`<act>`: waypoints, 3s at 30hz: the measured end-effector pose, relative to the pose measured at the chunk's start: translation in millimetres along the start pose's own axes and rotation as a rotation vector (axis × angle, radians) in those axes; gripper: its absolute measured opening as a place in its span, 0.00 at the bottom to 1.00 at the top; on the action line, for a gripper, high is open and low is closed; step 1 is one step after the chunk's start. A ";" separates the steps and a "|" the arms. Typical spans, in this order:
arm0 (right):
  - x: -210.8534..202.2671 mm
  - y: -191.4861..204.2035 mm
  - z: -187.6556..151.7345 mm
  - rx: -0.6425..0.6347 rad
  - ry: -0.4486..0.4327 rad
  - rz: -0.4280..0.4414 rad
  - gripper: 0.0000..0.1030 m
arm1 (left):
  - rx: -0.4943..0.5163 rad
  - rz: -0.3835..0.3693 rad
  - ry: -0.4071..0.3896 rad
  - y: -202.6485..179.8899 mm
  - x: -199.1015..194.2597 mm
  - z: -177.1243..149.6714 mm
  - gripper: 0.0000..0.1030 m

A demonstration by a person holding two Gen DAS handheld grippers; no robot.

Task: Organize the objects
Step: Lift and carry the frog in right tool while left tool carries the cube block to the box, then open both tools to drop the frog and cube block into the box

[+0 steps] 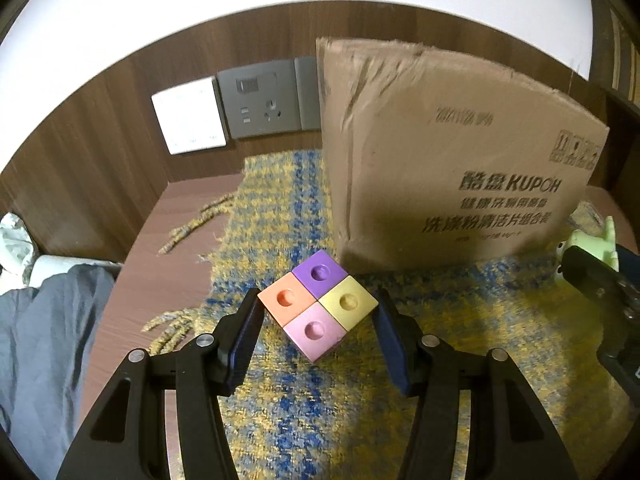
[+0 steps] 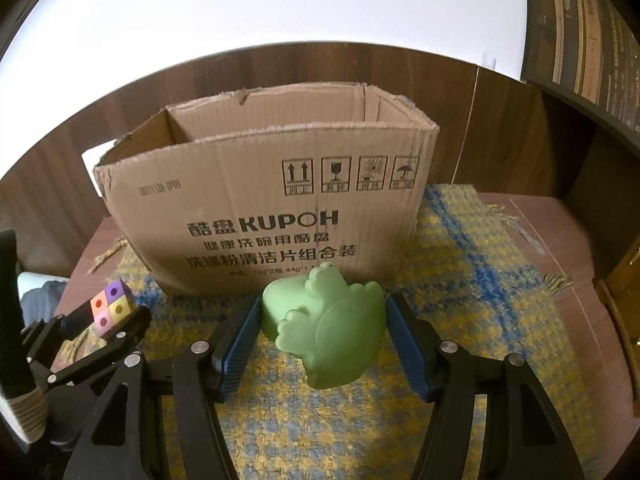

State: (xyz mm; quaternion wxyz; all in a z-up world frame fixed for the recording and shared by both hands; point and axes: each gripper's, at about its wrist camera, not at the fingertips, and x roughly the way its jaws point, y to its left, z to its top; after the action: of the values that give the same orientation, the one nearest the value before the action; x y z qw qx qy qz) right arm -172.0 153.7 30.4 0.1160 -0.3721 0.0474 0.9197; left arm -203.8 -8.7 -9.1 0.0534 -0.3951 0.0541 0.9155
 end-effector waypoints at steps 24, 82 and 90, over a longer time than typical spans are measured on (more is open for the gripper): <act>-47.0 -16.5 33.9 -0.006 -0.111 0.022 0.62 | 0.005 0.001 -0.133 -17.8 -68.9 36.1 0.53; 3.1 -18.0 153.9 -0.019 -0.171 0.048 0.62 | -0.003 -0.069 -0.212 -32.5 -30.3 150.7 0.53; 9.6 -22.0 153.6 -0.005 -0.167 0.028 0.84 | -0.010 -0.018 -0.226 -26.6 -30.7 150.2 0.82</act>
State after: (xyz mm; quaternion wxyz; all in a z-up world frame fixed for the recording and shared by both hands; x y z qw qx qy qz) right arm -276.7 203.3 134.1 0.1057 -0.2939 0.0406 0.9491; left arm -286.9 37.2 114.2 0.0656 -0.2903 0.0396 0.9539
